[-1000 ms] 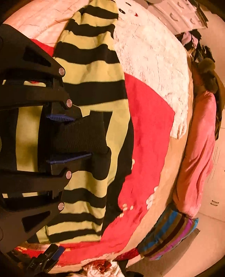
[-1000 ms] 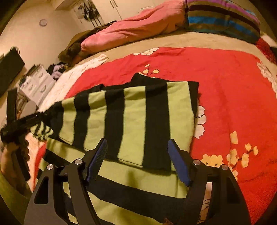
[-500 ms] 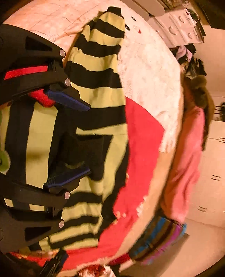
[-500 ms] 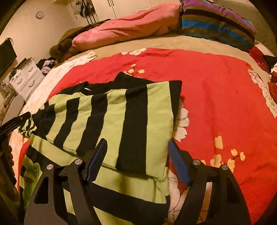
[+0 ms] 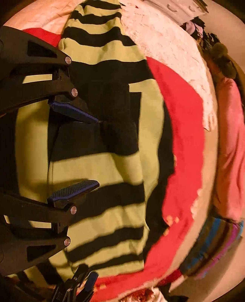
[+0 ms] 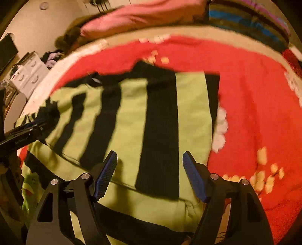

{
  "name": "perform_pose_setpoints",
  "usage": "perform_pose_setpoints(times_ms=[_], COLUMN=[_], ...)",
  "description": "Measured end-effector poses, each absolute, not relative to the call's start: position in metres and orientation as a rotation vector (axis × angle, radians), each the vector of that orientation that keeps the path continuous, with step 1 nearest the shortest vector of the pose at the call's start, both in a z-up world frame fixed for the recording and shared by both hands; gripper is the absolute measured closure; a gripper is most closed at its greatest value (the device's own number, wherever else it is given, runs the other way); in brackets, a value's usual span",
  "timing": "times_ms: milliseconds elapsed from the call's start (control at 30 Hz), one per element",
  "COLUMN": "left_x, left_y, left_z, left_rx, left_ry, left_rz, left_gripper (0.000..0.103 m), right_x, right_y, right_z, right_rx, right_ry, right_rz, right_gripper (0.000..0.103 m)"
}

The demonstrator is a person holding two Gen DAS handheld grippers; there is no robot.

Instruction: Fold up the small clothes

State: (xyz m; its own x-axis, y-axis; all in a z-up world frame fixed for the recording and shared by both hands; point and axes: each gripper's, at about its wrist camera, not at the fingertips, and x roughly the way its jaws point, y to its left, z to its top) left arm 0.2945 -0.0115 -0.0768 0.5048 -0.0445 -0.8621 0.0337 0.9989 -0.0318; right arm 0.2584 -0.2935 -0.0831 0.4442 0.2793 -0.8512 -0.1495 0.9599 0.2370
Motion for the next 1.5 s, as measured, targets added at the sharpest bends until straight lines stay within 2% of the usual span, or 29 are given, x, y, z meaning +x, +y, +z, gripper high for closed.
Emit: perform_pose_setpoints(times_ms=[267,333,400,467,533,567,633,667,700,1033,1333,1500], left_x=[0.295,0.29,0.281,0.274,0.263,0.258,0.249,0.247,0.241,0.201,0.17,0.171], left_y=[-0.004,-0.001,0.0,-0.003,-0.004,-0.005,-0.004,-0.004,-0.003,0.041,0.142,0.229], left_z=[-0.09,-0.079,-0.066,-0.055,-0.043,-0.039,-0.032,-0.03,-0.027,-0.024,-0.027,-0.036], left_rx=[-0.019,-0.058,-0.08,-0.084,-0.081,-0.08,-0.077,-0.076,-0.075,-0.138,-0.271,-0.472], left_ry=[1.041,1.019,0.99,0.965,0.937,0.928,0.92,0.915,0.906,0.919,0.924,0.875], left_rz=[-0.059,-0.069,-0.077,-0.084,-0.091,-0.088,-0.083,-0.079,-0.075,-0.011,0.156,0.303], left_gripper=[0.043,0.032,0.025,0.022,0.012,0.011,0.009,0.009,0.009,0.009,0.009,0.009], right_x=[0.255,0.251,0.243,0.235,0.229,0.226,0.219,0.217,0.214,0.195,0.176,0.167], right_y=[-0.288,-0.291,-0.294,-0.294,-0.294,-0.294,-0.295,-0.296,-0.296,-0.275,-0.212,-0.192], right_z=[-0.083,-0.075,-0.065,-0.054,-0.046,-0.043,-0.036,-0.033,-0.031,-0.016,-0.024,-0.031], right_rx=[0.102,0.117,0.126,0.127,0.127,0.132,0.145,0.15,0.157,0.127,0.024,0.003], right_ry=[1.067,1.047,1.013,0.978,0.956,0.949,0.931,0.922,0.909,0.886,0.93,0.953], right_rz=[0.271,0.277,0.278,0.279,0.278,0.281,0.275,0.272,0.273,0.302,0.434,0.467], right_gripper=[0.032,0.03,0.023,0.023,0.022,0.022,0.019,0.007,0.007,0.007,0.007,0.007])
